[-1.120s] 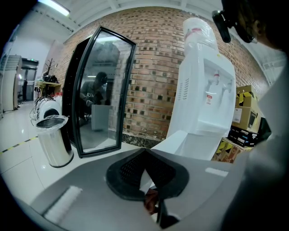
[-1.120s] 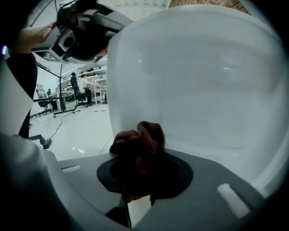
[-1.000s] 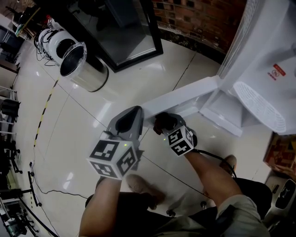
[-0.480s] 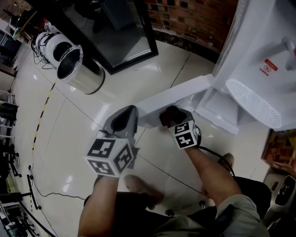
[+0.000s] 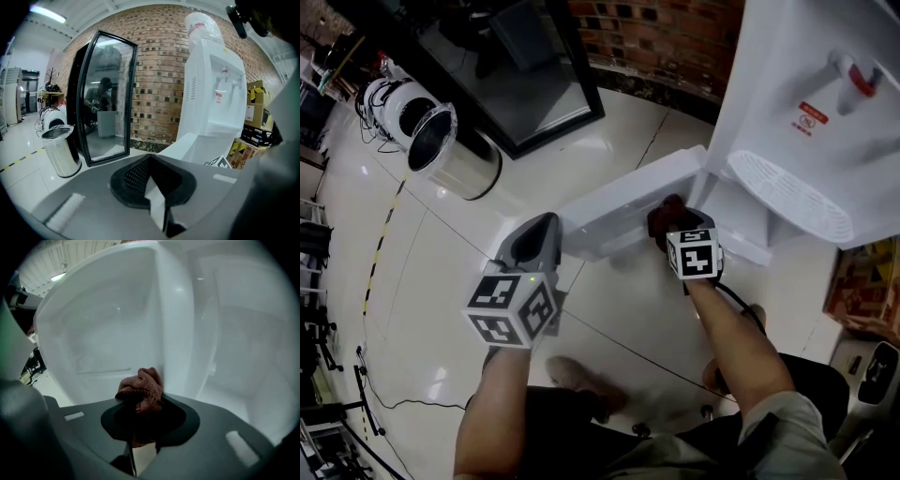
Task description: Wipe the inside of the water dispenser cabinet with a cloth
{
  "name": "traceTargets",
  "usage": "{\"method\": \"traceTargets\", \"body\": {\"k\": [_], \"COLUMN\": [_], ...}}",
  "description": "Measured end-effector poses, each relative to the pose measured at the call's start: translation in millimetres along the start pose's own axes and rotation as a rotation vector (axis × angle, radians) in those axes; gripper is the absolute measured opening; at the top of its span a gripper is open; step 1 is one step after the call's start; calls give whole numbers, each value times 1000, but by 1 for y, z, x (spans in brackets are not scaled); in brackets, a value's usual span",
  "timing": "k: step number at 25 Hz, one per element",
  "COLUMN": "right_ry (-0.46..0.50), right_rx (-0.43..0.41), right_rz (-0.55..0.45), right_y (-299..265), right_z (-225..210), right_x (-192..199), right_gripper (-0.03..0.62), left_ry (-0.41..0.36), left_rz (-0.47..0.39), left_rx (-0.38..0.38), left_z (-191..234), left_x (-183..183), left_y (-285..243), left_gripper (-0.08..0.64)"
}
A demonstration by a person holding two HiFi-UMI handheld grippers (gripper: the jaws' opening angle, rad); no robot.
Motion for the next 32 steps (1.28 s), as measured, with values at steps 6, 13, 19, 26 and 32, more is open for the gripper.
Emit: {"method": "traceTargets", "body": {"k": [6, 13, 19, 26, 32], "right_ry": [-66, -165, -101, 98, 361], "right_rx": [95, 56, 29, -404, -702], "right_rz": [-46, -8, -14, 34, 87], "right_y": [26, 11, 8, 7, 15], "right_z": [-21, -60, -58, 67, 185], "right_x": [6, 13, 12, 45, 65], "right_gripper": [106, 107, 108, 110, 110], "left_ry": [-7, -14, -14, -6, 6], "left_rz": [7, 6, 3, -3, -5], "left_rx": [-14, -30, -19, -7, 7], "left_z": [-2, -3, -1, -1, 1], "left_x": [0, 0, -1, 0, -1], "left_y": [0, -1, -1, -2, -2], "left_gripper": [0, 0, 0, 0, 0]}}
Point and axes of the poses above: the fingertips, and each gripper's own axes: y backward along the fingers, z to its left, x out of its underside, the point moved 5 cm from there along y, backward along the fingers
